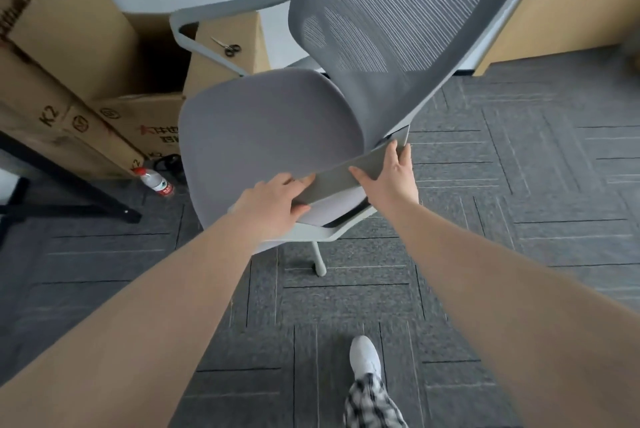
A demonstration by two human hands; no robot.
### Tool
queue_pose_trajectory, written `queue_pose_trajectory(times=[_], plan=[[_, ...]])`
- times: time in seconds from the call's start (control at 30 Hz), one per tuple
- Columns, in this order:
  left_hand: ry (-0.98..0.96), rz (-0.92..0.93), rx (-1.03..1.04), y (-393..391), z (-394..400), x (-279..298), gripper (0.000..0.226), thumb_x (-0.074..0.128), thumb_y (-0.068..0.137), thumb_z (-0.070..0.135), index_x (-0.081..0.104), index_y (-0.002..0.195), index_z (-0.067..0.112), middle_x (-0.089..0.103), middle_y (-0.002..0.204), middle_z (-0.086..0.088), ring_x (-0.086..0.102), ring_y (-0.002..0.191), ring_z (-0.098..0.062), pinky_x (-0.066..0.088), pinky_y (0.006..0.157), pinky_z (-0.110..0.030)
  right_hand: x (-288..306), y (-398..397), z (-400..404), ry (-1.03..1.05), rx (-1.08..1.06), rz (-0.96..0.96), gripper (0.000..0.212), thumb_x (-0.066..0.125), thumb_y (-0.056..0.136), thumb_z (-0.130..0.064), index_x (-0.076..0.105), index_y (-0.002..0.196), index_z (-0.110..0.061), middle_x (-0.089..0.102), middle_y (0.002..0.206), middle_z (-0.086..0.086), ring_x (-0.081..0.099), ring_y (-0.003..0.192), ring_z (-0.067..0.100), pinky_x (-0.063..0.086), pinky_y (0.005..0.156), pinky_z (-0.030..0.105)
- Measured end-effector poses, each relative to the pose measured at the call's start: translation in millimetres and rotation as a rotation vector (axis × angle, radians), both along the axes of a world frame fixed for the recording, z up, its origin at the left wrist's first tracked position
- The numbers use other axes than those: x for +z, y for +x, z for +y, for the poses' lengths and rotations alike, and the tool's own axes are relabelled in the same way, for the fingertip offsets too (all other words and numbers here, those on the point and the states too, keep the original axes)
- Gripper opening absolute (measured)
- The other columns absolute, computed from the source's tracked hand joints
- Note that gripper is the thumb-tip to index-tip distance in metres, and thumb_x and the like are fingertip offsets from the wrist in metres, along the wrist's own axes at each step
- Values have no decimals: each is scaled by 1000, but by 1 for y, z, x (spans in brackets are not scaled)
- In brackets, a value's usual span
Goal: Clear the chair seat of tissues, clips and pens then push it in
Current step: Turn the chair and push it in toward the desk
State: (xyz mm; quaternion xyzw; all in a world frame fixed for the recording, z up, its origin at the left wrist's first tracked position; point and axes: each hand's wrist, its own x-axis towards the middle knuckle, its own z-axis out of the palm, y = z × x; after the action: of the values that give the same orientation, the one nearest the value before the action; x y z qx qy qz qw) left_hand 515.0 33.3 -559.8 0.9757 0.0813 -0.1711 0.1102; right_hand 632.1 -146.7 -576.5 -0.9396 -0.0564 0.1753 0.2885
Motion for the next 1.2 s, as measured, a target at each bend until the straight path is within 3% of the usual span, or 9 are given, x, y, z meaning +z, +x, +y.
queue_pose_trajectory(times=[0.47, 0.57, 0.67, 0.8, 0.9, 1.07, 1.2], plan=[[76, -6, -158, -187, 5, -1, 56, 32, 97, 50, 12, 148, 42, 39, 139, 8, 50, 113, -31, 46, 90, -43, 4, -210, -18, -88, -61, 7, 97, 55, 86, -60, -1, 154, -19, -7, 162, 8, 12, 149, 25, 31, 116, 43], [84, 4, -172, -223, 2, -1, 56, 31, 97, 50, 10, 148, 43, 39, 140, 8, 50, 113, -29, 47, 89, -41, 6, -244, -35, -45, -50, 40, 93, 60, 85, -54, 6, 153, -21, 6, 162, 5, 20, 148, 25, 33, 114, 43], [102, 15, -187, -260, -4, 3, 55, 30, 97, 50, 9, 148, 44, 37, 142, 9, 49, 116, -27, 47, 89, -39, 6, -275, -54, 84, -151, 33, 94, 71, 79, -47, 13, 149, -25, 26, 157, 1, 40, 137, 28, 47, 101, 45], [125, 16, -174, -316, -16, 6, 55, 31, 98, 49, 9, 148, 46, 39, 140, 8, 48, 116, -26, 46, 93, -39, 10, -308, -69, 116, -139, 63, 119, 77, 76, -43, -14, 151, -25, 11, 162, -3, 34, 141, 26, 43, 103, 38], [154, 28, -157, -355, -24, 9, 55, 31, 97, 49, 9, 147, 46, 41, 137, 5, 50, 115, -26, 44, 97, -40, 13, -343, -75, 125, -130, 88, 125, 79, 72, -46, -15, 151, -24, 21, 159, 1, 39, 138, 28, 44, 105, 43], [217, 39, -172, -409, -31, 11, 55, 29, 97, 49, 4, 147, 48, 43, 134, 4, 52, 116, -24, 45, 96, -39, 16, -400, -81, 168, -101, 134, 118, 74, 80, -40, -18, 150, -21, 11, 162, -1, 36, 140, 26, 42, 105, 40], [242, 32, -134, -452, -27, 8, 55, 28, 97, 50, 3, 146, 49, 42, 135, 4, 49, 119, -24, 43, 98, -42, 17, -437, -74, 148, -73, 154, 118, 72, 80, -45, -20, 150, -22, 8, 162, -1, 37, 139, 29, 44, 104, 45]])
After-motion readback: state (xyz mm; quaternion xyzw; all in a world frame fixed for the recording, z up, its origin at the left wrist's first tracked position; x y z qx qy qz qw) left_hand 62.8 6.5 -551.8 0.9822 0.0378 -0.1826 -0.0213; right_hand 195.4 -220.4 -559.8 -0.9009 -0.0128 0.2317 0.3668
